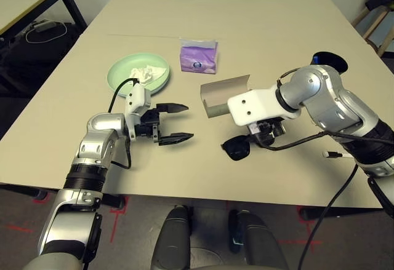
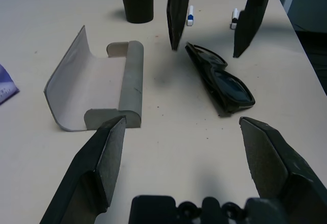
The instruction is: Organize and tidy the items on the table.
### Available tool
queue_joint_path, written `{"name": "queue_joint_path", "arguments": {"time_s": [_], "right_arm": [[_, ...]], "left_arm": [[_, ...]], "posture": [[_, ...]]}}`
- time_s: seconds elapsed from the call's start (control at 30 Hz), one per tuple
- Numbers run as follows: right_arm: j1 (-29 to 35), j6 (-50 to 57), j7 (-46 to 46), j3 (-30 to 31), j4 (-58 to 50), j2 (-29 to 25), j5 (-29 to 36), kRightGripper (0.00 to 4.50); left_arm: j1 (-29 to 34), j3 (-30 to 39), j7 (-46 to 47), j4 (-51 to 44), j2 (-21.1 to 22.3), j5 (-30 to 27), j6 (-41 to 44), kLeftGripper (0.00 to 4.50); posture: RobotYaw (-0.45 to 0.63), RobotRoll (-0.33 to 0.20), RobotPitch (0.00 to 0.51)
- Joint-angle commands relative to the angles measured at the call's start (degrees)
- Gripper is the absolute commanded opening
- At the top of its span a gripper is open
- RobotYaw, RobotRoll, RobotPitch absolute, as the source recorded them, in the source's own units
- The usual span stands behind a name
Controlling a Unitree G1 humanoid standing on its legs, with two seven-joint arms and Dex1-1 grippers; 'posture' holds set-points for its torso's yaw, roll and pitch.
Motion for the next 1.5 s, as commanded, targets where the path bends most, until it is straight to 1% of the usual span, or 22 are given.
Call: {"name": "queue_joint_path", "arguments": {"time_s": [0.03,0.4,0.67,0.93,1.5], "right_arm": [[-0.65,-0.62,0.93,0.89,-0.98,-0.65,-1.01,4.50],[0.99,-2.30,0.68,0.51,0.80,-1.15,-2.37,4.50],[3.57,-3.93,-0.99,-1.65,0.89,-2.49,-1.18,4.50],[4.04,-4.35,-1.20,-0.63,1.16,-3.28,-2.24,4.50],[4.09,-7.82,-0.40,0.57,3.39,-2.67,-4.17,4.50]], "left_arm": [[0.87,-0.46,0.21,-1.08,0.25,-0.50,-0.24,4.48],[0.79,-0.51,0.99,-1.30,0.19,-0.42,-0.37,4.48],[0.85,-0.37,1.30,-1.30,0.55,-0.38,-0.39,4.48],[0.64,-0.53,1.78,-1.12,0.28,-0.26,-0.47,4.48],[1.78,-0.37,2.50,-2.83,0.84,-0.45,0.28,4.48]], "posture": [[0.24,0.000,0.150],[0.25,0.000,0.148],[0.23,0.000,0.146],[0.24,0.000,0.143],[0.25,0.000,0.145]]}}
